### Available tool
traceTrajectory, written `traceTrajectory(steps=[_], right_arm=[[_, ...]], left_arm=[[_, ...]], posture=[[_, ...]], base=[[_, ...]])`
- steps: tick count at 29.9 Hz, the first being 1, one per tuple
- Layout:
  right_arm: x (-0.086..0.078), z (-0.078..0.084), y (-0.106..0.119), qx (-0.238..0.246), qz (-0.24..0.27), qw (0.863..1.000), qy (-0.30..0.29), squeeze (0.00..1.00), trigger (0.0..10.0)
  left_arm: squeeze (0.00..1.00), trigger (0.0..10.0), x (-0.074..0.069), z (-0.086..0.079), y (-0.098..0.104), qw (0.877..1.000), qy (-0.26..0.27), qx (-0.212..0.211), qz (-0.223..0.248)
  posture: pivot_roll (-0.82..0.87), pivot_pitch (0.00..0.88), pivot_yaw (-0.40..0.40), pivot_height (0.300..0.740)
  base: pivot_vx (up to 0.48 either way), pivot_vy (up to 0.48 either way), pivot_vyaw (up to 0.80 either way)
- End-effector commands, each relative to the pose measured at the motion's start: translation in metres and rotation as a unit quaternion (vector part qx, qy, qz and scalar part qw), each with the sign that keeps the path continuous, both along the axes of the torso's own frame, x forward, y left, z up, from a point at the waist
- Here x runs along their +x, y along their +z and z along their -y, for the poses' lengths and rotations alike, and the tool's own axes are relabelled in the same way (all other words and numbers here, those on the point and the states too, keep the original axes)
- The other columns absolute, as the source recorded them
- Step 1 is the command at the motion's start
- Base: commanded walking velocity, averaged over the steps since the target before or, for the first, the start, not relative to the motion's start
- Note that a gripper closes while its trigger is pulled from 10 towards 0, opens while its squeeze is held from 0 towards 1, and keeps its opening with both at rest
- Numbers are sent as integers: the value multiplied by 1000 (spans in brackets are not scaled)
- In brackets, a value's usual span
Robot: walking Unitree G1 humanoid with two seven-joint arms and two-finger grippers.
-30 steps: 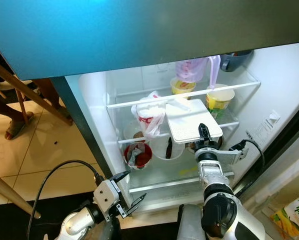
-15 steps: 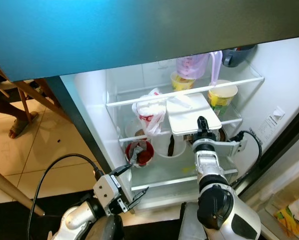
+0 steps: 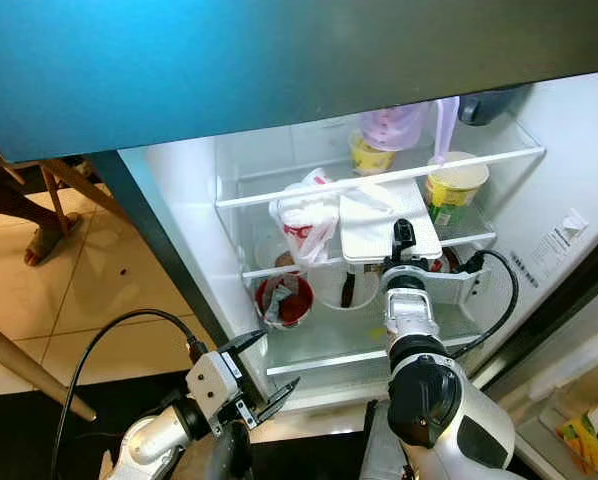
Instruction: Restocking fridge
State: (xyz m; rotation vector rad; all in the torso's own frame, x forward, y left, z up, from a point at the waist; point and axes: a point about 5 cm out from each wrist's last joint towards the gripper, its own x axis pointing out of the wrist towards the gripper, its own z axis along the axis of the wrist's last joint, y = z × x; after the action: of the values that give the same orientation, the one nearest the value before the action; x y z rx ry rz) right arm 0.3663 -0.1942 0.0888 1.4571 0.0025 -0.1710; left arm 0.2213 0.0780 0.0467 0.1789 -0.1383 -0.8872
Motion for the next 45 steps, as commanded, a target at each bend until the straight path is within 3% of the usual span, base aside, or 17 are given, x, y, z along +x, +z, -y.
traceTrajectory(steps=[1,12,13,14,16,20,21,22,29,34,45], right_arm=[[-6,3,-10,3,-17,1000,-6,1000,10000],[-24,16,-33,-9,-45,999,-3,969,10000],[-26,17,-35,-9,-46,999,-3,784,10000],[-26,17,-35,-9,-46,999,-3,784,10000],[-29,19,-37,-10,-44,999,1,608,10000],[-30,18,-38,-9,-38,999,9,557,10000],[-31,18,-38,-11,-26,999,20,184,10000],[-32,19,-37,-15,-10,999,32,0,10000],[-38,25,-32,-14,72,995,70,0,10000],[-44,33,-32,-10,99,992,79,0,10000],[-63,43,-47,-30,87,990,108,0,10000]], left_arm=[[0,10000,-3,-6,-4,1000,-1,10,-13],[0,10000,-1,-1,-3,1000,-8,10,-18],[0,10000,-1,-1,-3,1000,-8,10,-19],[0,10000,-1,-1,-3,1000,-8,10,-19],[0,10000,0,0,-3,1000,-9,10,-20],[0,10000,0,0,-3,1000,-9,10,-20],[0,10000,0,1,-4,1000,-9,10,-21],[0,10000,0,2,-4,1000,-9,9,-22],[0,10000,0,6,-5,1000,-15,7,-25],[0,10000,2,7,-5,1000,-15,7,-24],[0,10000,4,9,-4,1000,-16,4,-22]], posture=[[85,157,127,585],[44,140,124,585],[39,138,123,585],[39,138,123,585],[35,137,122,585],[32,138,119,585],[26,137,118,585],[19,137,118,585],[0,129,118,585],[-9,127,115,585],[-19,120,110,585]], base=[[0,0,0],[0,0,0],[0,0,0],[0,0,0],[0,0,0],[0,0,0],[0,0,0],[0,0,0],[0,0,0],[0,0,0],[0,0,0]])
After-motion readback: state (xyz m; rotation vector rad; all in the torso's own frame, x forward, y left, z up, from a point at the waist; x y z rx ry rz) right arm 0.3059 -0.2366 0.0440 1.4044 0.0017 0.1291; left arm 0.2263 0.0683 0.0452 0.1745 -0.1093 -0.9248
